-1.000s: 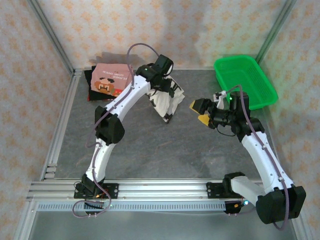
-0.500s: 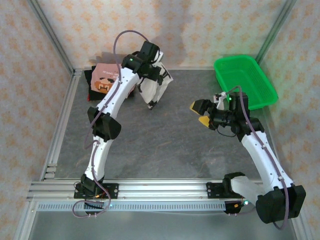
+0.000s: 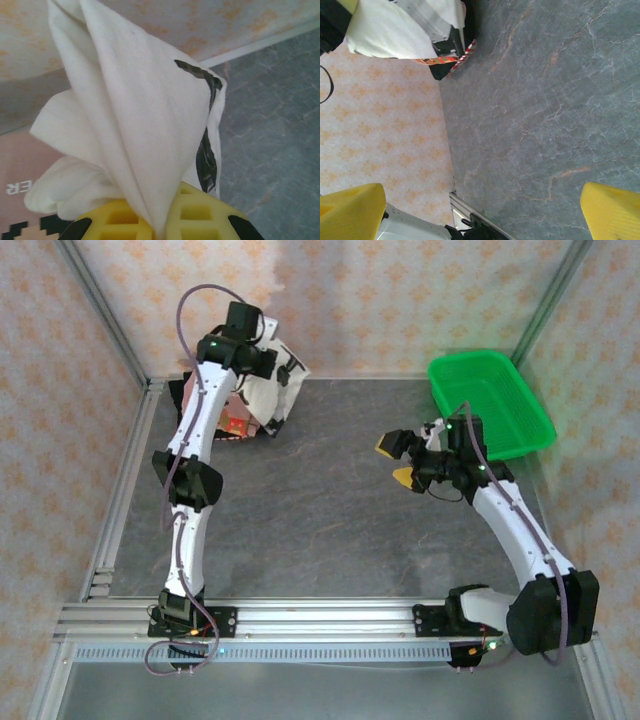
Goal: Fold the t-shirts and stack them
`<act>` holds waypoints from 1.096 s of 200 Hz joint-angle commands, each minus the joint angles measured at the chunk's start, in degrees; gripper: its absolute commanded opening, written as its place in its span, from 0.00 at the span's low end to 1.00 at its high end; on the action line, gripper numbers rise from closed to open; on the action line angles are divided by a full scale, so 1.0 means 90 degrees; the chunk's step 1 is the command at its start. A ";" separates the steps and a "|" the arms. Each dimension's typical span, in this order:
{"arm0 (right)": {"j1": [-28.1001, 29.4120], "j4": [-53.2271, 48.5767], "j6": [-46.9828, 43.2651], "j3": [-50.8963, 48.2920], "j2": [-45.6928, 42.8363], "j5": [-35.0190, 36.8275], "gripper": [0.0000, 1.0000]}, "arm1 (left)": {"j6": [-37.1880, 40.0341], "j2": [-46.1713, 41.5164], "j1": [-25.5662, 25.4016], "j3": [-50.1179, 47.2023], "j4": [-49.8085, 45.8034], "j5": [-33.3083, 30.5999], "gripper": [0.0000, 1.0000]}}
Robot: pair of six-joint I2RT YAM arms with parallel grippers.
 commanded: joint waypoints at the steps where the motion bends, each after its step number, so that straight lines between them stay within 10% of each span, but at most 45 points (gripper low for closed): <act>1: -0.0033 0.0316 0.0141 0.0289 0.0198 0.0007 0.99 | 0.0095 0.0000 0.0211 0.0318 0.0503 0.0396 0.00; 219: 0.0053 0.0125 0.0148 0.0726 0.1475 -0.0087 0.99 | 0.0140 0.0715 0.1757 -0.0161 0.0779 0.0880 0.00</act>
